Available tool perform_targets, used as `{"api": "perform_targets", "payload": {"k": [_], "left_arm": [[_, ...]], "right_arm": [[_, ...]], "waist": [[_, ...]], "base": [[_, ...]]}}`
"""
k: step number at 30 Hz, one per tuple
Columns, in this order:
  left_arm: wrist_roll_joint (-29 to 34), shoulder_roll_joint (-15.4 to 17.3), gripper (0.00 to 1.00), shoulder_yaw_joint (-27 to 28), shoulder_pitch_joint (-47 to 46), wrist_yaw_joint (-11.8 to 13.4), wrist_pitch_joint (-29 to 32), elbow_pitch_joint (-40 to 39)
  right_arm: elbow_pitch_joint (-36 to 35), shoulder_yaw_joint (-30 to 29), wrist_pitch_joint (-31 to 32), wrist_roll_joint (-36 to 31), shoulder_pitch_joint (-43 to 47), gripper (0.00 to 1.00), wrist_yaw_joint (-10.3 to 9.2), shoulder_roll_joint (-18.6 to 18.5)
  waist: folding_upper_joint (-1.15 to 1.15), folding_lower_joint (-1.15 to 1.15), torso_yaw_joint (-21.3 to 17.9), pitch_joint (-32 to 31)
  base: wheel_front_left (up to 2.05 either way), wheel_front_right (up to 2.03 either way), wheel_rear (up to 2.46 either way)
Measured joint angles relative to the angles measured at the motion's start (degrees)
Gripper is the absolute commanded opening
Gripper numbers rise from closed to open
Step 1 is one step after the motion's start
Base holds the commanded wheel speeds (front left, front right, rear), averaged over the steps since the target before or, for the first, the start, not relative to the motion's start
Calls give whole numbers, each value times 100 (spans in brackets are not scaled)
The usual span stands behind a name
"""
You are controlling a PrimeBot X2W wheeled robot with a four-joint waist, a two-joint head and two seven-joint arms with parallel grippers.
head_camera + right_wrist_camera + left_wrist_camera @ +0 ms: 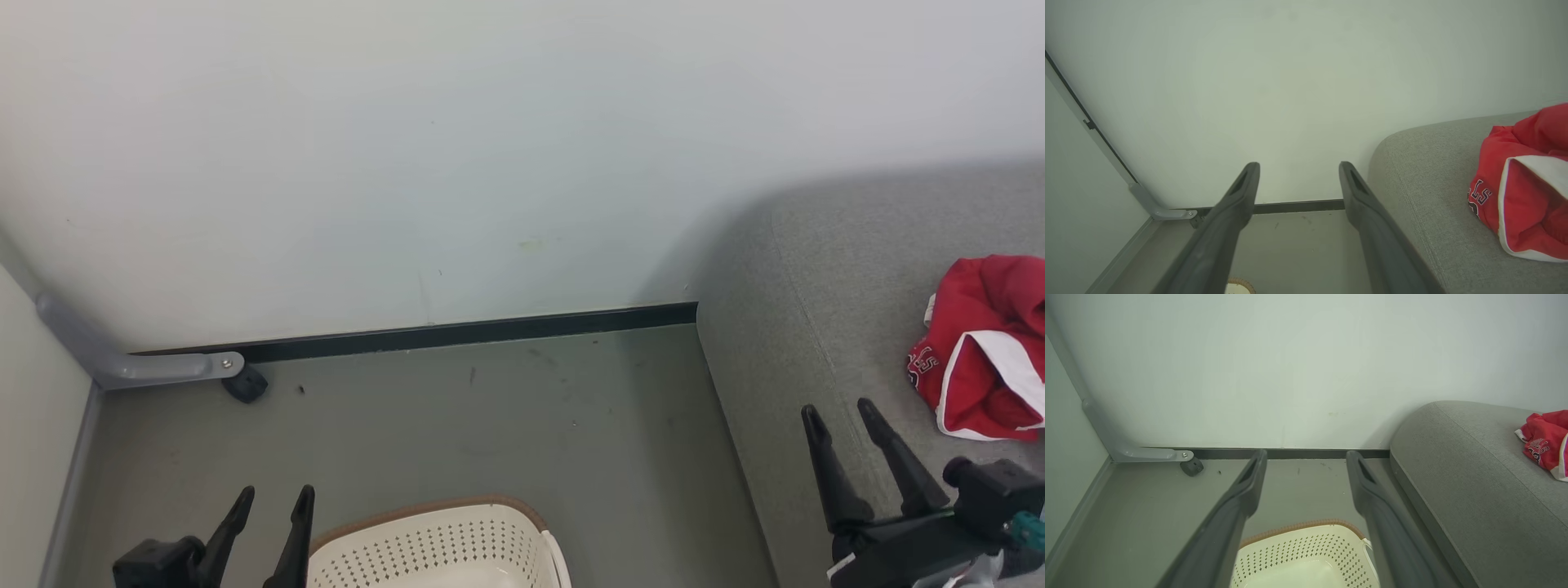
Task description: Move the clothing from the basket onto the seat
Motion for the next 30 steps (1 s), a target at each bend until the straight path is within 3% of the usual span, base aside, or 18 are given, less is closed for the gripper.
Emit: {"api": "perform_targets", "payload": {"k": [17, 30], "left_arm": [[602, -564, 100, 926, 541, 167, -1, -180], [1124, -811, 100, 1319, 681, 169, -1, -355]], "right_arm": [[59, -208, 0, -495, 543, 100, 7, 555], [49, -512, 0, -783, 634, 100, 166, 730]], "waist": [[1, 0, 71, -99], [0, 0, 98, -120]], "base": [[0, 0, 0], [0, 0, 0]]}}
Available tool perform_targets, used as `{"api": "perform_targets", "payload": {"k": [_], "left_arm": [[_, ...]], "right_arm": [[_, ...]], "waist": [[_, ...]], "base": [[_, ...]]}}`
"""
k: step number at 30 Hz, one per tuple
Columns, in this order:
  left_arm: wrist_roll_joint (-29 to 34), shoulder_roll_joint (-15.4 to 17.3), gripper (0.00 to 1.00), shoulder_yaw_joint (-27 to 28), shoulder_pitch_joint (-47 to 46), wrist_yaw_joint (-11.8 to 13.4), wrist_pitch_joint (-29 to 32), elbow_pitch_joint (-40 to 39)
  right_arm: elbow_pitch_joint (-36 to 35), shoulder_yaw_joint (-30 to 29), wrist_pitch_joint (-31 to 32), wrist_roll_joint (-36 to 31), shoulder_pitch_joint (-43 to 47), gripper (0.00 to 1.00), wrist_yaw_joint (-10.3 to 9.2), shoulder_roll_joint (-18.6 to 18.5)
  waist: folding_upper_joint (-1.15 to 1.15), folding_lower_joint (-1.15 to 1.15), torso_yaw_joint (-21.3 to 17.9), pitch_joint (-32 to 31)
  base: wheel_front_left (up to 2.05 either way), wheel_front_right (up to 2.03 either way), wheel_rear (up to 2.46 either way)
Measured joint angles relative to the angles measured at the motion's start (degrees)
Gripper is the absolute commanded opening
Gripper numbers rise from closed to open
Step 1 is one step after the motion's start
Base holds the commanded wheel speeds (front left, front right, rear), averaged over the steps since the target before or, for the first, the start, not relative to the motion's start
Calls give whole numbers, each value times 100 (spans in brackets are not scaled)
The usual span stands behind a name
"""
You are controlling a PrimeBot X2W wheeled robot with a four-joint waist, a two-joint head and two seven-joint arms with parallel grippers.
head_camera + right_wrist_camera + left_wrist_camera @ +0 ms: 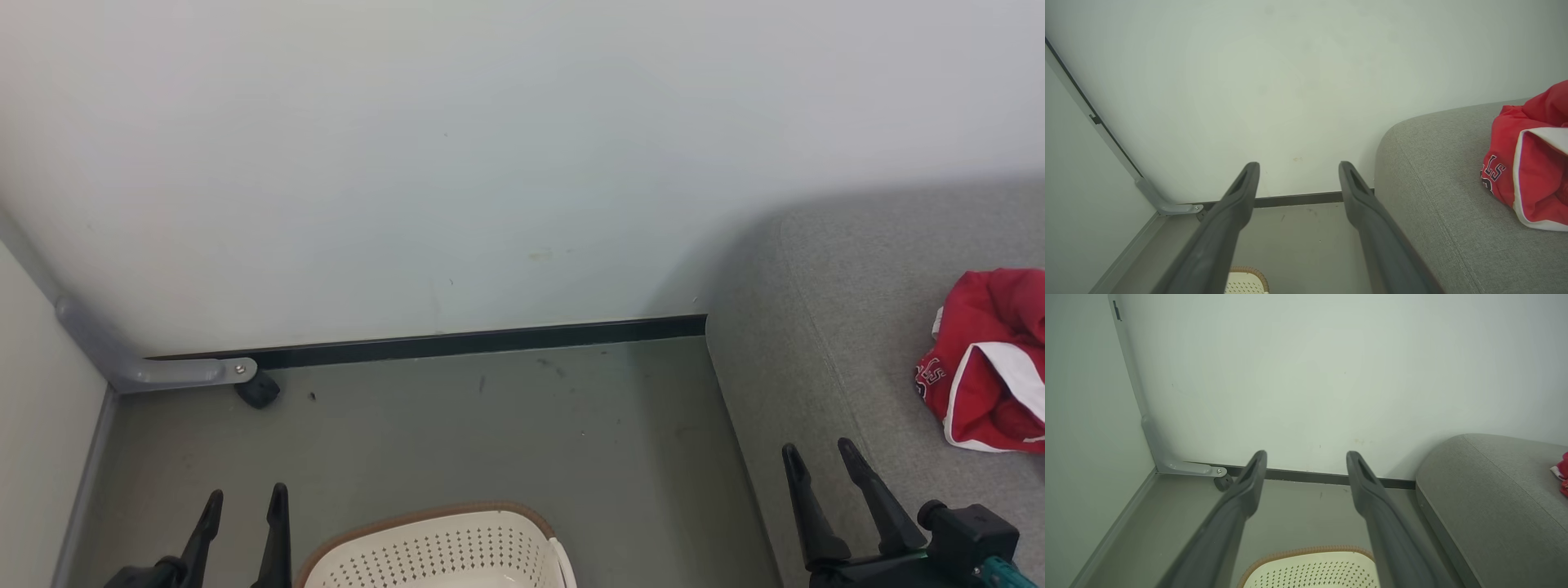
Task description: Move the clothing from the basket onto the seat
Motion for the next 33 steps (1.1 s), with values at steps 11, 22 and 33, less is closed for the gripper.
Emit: {"api": "perform_targets", "payload": {"k": [11, 22, 33], "left_arm": [[182, -124, 100, 200, 3, -15, 0, -89], [350, -267, 100, 390, 99, -189, 0, -86], [449, -412, 100, 537, 99, -331, 0, -70]], "right_arm": [[13, -194, 0, -131, 9, 100, 175, 157], [57, -358, -1, -336, 64, 100, 303, 304], [126, -516, 0, -460, 113, 100, 445, 431]], "waist": [[0, 0, -12, 19], [0, 0, -35, 9], [0, 0, -53, 3]], "base": [[0, 0, 0], [0, 0, 0], [0, 0, 0]]}}
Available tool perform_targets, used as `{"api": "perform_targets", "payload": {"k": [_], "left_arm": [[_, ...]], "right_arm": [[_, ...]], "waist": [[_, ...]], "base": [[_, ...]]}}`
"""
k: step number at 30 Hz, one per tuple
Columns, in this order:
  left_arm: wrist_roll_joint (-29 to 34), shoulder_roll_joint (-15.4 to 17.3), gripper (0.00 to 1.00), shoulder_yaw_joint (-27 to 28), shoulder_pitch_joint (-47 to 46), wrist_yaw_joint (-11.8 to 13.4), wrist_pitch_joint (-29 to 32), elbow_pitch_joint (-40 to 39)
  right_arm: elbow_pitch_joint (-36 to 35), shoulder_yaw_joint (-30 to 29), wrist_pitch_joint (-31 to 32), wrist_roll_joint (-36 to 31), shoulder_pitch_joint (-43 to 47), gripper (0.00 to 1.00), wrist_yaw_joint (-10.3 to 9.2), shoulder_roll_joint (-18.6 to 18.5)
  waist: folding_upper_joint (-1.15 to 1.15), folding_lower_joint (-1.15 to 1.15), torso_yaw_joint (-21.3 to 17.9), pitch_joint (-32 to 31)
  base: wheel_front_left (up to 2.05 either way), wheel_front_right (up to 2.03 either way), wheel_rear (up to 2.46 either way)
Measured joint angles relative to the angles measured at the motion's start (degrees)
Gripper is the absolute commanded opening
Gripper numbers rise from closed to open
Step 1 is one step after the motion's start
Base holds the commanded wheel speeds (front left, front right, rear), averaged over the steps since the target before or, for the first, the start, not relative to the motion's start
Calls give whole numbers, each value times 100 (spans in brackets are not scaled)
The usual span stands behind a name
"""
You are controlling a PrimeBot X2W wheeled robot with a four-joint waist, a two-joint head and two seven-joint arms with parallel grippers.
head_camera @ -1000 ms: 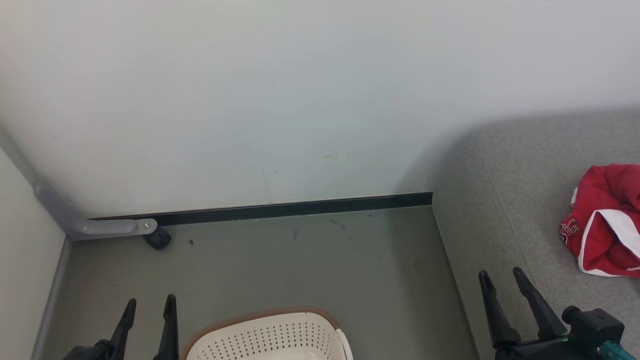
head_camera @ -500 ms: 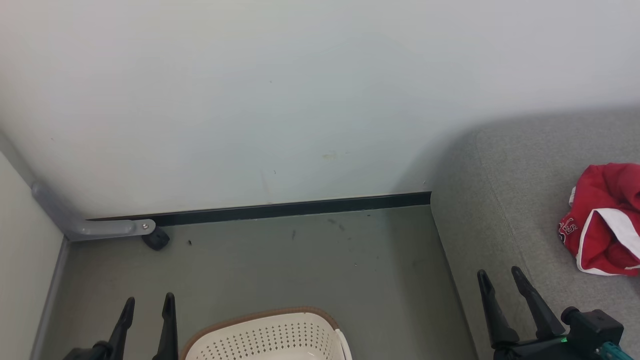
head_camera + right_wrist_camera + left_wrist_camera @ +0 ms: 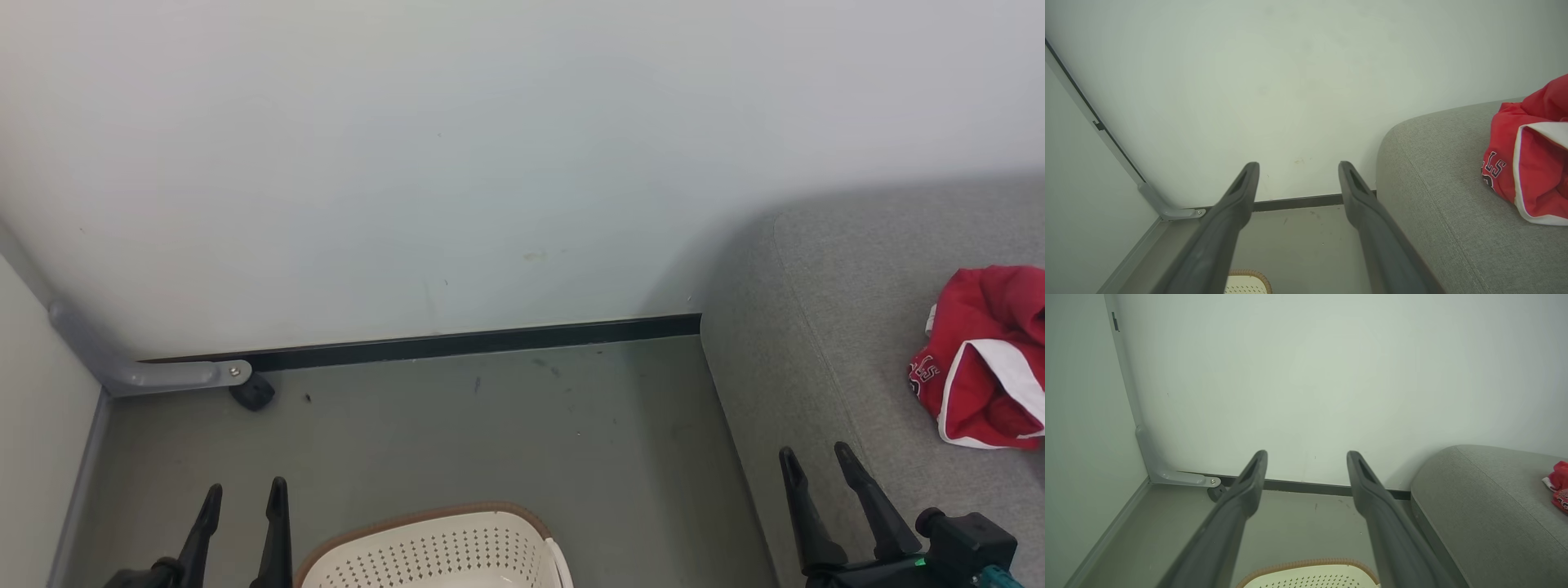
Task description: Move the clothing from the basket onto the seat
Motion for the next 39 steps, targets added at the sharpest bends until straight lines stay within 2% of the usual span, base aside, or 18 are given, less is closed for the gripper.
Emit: {"api": "perform_targets", "payload": {"k": [14, 39], "left_arm": [[215, -175, 100, 187, 1, -146, 0, 41], [430, -371, 100, 466, 26, -392, 0, 81]], "right_arm": [[41, -171, 0, -186, 13, 100, 151, 112], [75, -412, -1, -365, 109, 100, 304, 291]], "waist": [[0, 1, -4, -30], [0, 1, -37, -22]], "base": [[0, 0, 0], [0, 0, 0]]}}
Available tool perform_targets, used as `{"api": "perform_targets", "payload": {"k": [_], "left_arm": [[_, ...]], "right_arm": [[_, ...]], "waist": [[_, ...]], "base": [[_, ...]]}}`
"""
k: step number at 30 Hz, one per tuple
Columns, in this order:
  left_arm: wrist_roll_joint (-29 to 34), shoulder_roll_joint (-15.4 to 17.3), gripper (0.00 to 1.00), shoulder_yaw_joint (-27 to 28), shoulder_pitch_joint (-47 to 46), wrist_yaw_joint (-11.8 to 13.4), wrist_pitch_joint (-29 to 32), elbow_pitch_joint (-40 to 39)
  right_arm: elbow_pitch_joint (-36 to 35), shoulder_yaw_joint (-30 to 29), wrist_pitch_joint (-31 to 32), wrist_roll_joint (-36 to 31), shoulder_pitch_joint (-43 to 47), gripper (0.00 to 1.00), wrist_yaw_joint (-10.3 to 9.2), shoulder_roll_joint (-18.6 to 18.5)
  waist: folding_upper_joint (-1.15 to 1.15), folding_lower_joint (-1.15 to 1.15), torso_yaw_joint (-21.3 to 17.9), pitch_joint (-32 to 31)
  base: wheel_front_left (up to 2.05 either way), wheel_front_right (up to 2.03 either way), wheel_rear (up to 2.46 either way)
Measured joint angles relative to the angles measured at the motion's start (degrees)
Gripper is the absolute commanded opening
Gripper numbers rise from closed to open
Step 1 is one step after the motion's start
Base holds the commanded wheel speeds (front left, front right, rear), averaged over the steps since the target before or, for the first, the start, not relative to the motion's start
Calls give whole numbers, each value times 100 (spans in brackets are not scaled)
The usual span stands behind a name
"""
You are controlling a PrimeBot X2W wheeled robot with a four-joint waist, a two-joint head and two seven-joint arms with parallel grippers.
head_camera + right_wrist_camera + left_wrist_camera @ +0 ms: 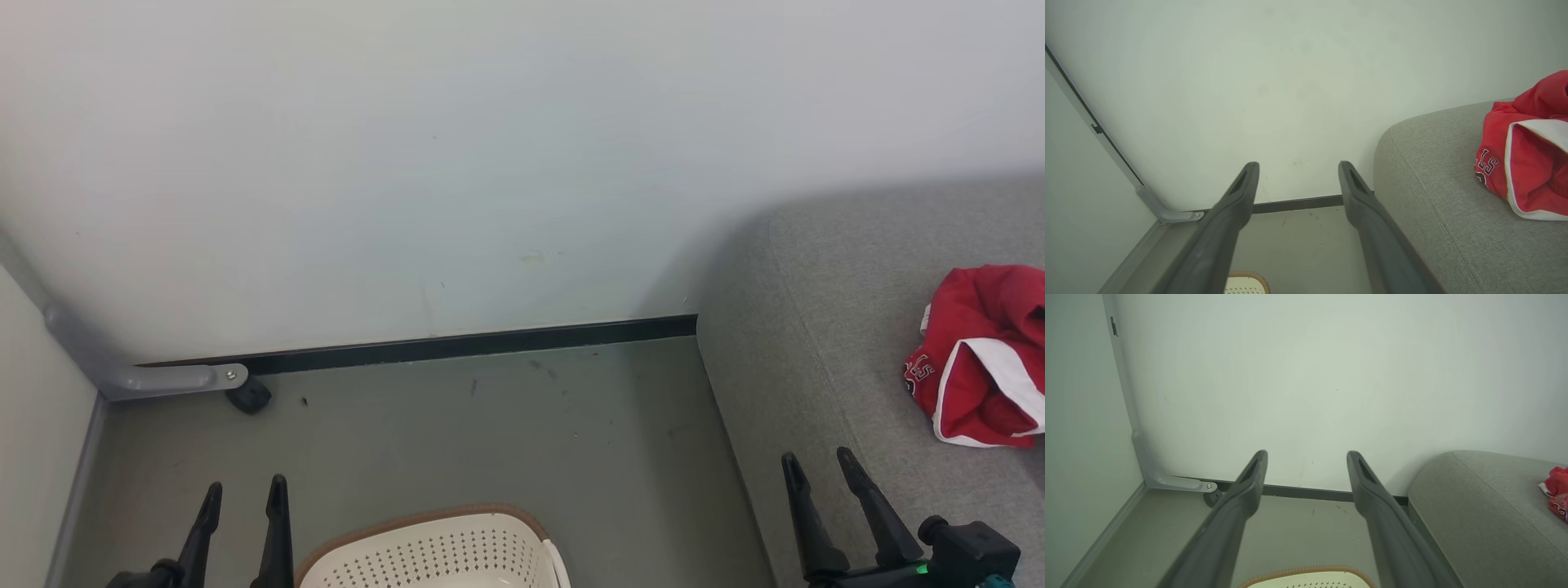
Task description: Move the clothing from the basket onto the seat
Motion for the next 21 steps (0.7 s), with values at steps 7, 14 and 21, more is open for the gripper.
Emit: {"api": "perform_targets", "payload": {"k": [7, 14, 21], "left_arm": [[-10, -87, 0, -37, 127, -46, 9, 259], [-227, -153, 0, -3, 209, -51, 114, 377], [-679, -176, 0, 97, 202, -100, 280, 397]], "right_arm": [[244, 31, 36, 5, 129, 0, -2, 100], [357, -63, 138, 231, 238, 0, -1, 159], [364, -215, 294, 735, 233, 0, -1, 216]], "waist": [[0, 0, -4, 4], [0, 0, 4, -6], [0, 0, 23, -27]], "base": [[0, 0, 0], [0, 0, 0], [0, 0, 0]]}}
